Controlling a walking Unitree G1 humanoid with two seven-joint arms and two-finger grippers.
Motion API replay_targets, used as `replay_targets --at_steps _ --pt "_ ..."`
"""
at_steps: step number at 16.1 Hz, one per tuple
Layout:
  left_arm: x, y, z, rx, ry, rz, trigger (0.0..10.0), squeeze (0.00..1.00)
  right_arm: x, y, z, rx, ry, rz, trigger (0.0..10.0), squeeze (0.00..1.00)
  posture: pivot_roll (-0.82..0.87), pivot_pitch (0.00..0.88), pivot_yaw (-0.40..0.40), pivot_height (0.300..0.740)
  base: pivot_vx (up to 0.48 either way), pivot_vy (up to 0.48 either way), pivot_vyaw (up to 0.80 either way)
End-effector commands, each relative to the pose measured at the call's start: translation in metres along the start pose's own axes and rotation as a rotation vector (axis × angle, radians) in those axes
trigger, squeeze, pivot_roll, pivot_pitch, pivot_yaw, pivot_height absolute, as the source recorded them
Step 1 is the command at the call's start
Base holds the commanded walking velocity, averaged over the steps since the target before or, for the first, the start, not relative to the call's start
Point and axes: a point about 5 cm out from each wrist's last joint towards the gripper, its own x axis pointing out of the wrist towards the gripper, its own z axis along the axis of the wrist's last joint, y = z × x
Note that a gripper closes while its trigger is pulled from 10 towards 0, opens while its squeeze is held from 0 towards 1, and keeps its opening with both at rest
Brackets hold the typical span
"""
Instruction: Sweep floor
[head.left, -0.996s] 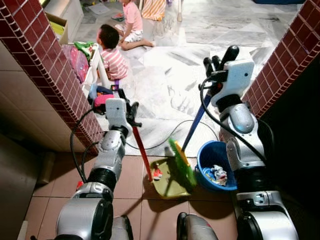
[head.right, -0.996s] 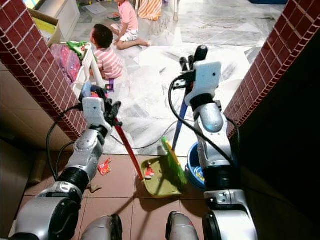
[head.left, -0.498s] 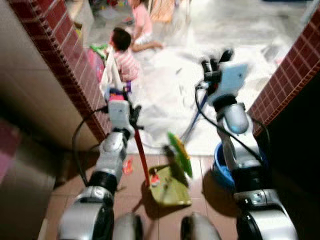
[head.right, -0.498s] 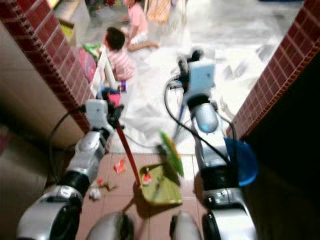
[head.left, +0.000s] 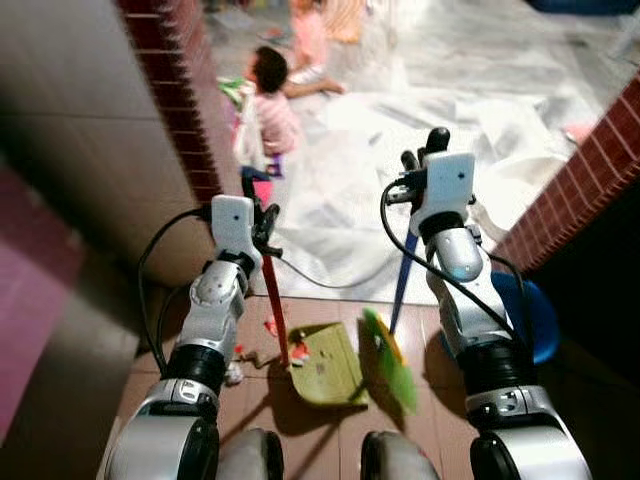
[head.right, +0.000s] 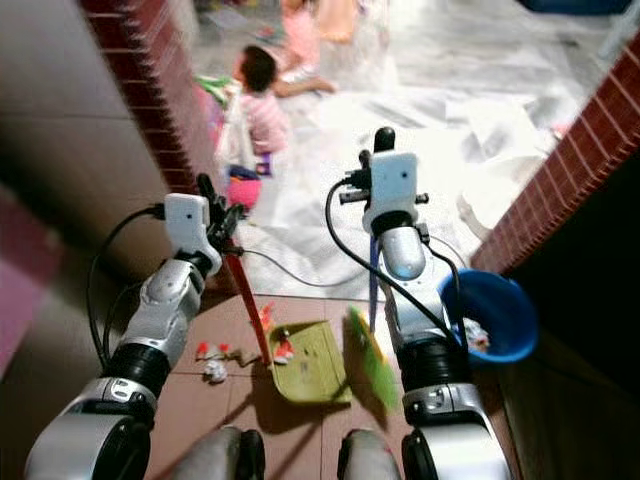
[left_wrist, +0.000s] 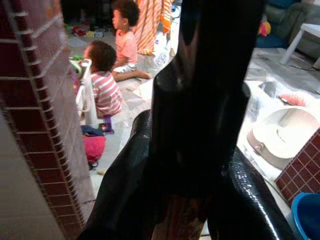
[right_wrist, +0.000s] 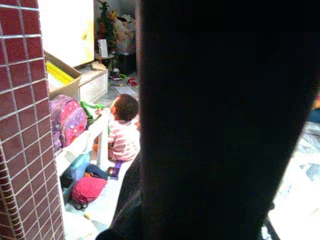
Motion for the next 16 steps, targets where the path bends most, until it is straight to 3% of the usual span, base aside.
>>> replay_targets --at_steps 1,9,16 --pt "0.0038 -0.0073 0.0117 -0.026 -0.049 -0.031 10.0 0.0 0.0024 -0.0044 0.0073 -0.022 -0.033 -0.014 10.0 0.0 -0.12 0.095 0.03 0.74 -0.259 0.0 -0.69" --pt "0.0036 -0.0122 0.0142 -0.021 -0.044 -0.059 10.0 0.0 0.0019 -0.0015 0.0028 0.005 -0.017 -0.005 10.0 0.0 -0.12 0.093 0.033 0.74 -0.323 0.0 -0.77" --pt "0.0033 -0.013 0.0188 -0.007 -0.049 -0.074 10.0 0.0 0.0 -0.0052 -0.0017 -0.001 -0.005 -0.018 10.0 0.0 -0.12 0.079 0.034 0.74 -0.293 0.0 -0.06"
